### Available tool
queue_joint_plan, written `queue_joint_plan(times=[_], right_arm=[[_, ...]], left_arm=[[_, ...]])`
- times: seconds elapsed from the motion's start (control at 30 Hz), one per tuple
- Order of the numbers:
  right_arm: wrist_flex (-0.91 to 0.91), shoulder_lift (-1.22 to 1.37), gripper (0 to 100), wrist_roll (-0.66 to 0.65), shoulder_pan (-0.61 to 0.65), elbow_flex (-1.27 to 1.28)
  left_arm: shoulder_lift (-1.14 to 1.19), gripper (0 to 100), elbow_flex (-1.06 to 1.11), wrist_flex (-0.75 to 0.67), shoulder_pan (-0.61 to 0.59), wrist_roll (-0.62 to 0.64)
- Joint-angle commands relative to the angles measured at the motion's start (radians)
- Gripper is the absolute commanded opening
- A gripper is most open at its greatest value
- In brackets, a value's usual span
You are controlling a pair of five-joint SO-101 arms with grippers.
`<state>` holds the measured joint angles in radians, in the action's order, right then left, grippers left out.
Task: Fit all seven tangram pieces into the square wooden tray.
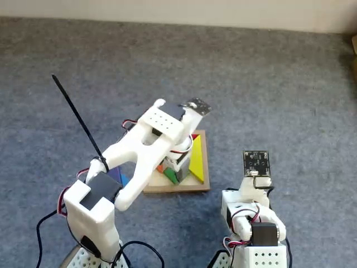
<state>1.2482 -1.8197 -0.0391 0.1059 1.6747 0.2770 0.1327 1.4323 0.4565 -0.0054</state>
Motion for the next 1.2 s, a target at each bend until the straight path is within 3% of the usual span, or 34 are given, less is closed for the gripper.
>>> queue_joint_plan(times=[0.0, 0.27, 0.67, 0.9, 1.17], right_arm=[[0.004, -0.018, 1.8, -0.009, -0.015, 0.117], [0.004, -0.018, 1.8, -0.009, -0.015, 0.117], [0.004, -0.018, 1.8, -0.009, -0.015, 0.117], [0.004, -0.018, 1.8, -0.009, -0.015, 0.117], [0.004, -0.018, 1.8, -0.009, -0.015, 0.117]], left_arm=[[-0.048, 24, -0.033, -0.006, -0.018, -0.002], [-0.048, 24, 0.058, -0.133, -0.021, -0.002], [-0.065, 24, 0.042, -0.133, -0.119, -0.002], [-0.208, 24, -0.053, 0.032, -0.205, 0.003], [-0.380, 24, -0.013, 0.160, -0.323, -0.002]])
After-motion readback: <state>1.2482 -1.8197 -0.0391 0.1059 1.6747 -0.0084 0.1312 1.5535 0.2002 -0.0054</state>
